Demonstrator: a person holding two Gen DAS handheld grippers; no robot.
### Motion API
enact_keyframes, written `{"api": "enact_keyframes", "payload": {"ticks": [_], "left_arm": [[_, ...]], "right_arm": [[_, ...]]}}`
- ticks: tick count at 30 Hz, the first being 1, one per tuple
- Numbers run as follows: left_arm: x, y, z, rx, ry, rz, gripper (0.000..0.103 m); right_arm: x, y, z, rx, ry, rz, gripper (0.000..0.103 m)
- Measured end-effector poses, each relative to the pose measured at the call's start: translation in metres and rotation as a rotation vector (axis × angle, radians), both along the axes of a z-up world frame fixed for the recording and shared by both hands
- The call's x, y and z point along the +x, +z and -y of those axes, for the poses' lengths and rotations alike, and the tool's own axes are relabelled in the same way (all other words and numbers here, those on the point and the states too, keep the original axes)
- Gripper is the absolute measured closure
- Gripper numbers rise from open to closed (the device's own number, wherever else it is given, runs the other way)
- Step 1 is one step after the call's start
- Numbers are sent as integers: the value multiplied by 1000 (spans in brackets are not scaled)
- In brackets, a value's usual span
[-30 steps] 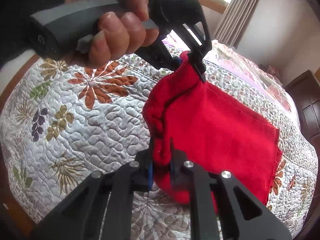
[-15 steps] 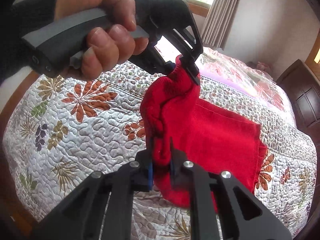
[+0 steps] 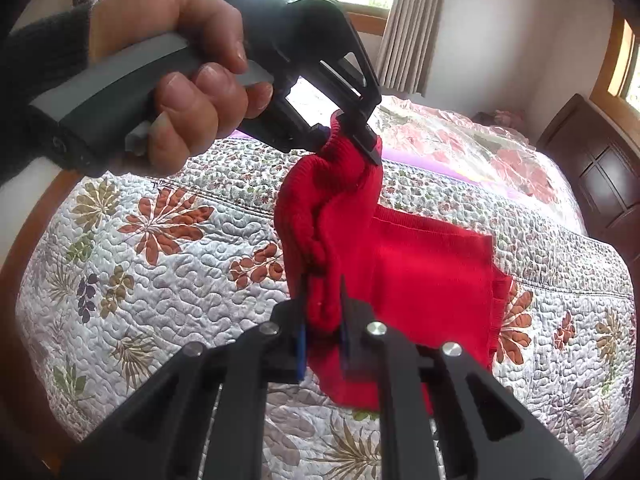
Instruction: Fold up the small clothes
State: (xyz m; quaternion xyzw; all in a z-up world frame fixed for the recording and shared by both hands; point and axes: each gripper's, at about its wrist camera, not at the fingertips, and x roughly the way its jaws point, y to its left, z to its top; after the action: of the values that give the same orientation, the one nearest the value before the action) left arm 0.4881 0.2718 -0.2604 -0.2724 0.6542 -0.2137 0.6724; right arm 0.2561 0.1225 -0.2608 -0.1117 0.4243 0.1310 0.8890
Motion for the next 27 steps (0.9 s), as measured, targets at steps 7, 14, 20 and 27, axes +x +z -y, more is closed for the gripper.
{"api": "enact_keyframes", "payload": {"ticks": [7, 14, 20, 27], "left_arm": [[2, 6, 23, 45, 3, -2, 90], [7, 7, 47, 95, 9, 9, 90], [9, 6, 78, 136, -9, 26, 90], [12, -4, 120, 166, -48, 33, 90]], "right_arm": [[0, 2, 27, 41, -38, -3, 93], [0, 0, 59, 75, -80, -6, 93], [-2, -4, 90, 111, -125, -22, 93], [-8, -14, 122, 130, -175, -44, 93]]}}
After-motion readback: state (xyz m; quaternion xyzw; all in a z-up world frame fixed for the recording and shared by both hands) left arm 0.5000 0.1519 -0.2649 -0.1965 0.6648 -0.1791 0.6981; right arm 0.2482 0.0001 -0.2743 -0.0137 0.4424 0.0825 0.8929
